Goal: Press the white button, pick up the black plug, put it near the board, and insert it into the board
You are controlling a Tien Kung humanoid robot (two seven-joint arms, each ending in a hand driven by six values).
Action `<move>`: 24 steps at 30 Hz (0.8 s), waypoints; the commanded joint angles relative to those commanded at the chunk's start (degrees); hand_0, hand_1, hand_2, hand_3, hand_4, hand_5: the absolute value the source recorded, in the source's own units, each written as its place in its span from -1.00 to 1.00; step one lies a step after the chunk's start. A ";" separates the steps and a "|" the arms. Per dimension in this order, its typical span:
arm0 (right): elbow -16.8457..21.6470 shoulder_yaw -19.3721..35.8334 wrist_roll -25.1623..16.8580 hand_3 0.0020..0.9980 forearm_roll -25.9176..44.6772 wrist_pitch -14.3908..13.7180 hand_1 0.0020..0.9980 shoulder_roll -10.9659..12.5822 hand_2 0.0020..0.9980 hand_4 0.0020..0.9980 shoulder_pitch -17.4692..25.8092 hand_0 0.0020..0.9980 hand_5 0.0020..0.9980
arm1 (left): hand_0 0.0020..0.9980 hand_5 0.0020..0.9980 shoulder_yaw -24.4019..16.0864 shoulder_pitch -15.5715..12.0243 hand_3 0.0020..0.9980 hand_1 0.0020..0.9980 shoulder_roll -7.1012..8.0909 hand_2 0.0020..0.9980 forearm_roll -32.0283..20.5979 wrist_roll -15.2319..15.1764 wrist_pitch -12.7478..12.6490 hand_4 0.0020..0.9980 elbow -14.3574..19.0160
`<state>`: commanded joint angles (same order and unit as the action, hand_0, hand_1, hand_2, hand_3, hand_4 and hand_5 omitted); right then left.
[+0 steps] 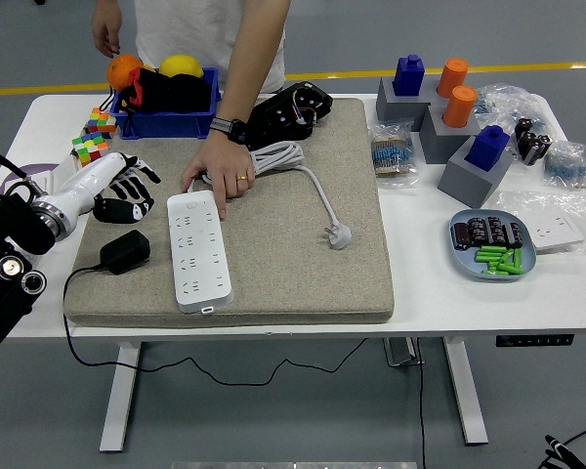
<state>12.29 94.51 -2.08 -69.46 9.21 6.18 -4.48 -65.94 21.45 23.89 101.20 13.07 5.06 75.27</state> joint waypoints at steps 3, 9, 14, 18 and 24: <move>0.00 -0.30 0.00 0.48 0.11 0.00 0.53 0.09 0.50 0.57 -0.02 0.65 0.14 | 0.58 -0.94 -4.19 -2.68 -0.06 0.67 -1.46 0.42 1.53 -0.45 0.40 0.96 0.49; -0.12 -0.53 0.09 0.48 0.17 0.04 0.53 0.30 0.50 0.58 -0.02 0.65 0.14 | 0.59 -1.00 -6.92 -5.77 -0.06 0.67 -2.65 0.52 2.65 -0.73 1.03 0.98 0.24; -0.09 -1.16 0.11 0.48 0.40 0.01 0.53 0.58 0.50 0.58 0.02 0.65 0.14 | 0.60 -1.00 -6.86 -6.33 -0.07 0.67 -2.38 0.52 2.28 -0.01 2.02 1.00 -0.02; 0.02 -1.93 0.07 0.48 0.89 0.02 0.53 0.57 0.50 0.58 -0.01 0.65 0.14 | 0.60 -1.00 -6.79 -7.01 -0.07 0.67 -2.68 0.52 2.15 0.34 2.41 1.00 0.08; 0.04 -2.75 0.09 0.48 1.26 0.02 0.53 0.79 0.50 0.58 -0.04 0.65 0.14 | 0.60 -1.00 -5.94 -7.71 -0.07 0.66 -2.60 0.51 2.12 0.51 2.71 0.99 -0.52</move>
<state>12.33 91.76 -2.00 -68.20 9.23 6.98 -4.52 -71.88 13.74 21.29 103.32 13.57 7.76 74.75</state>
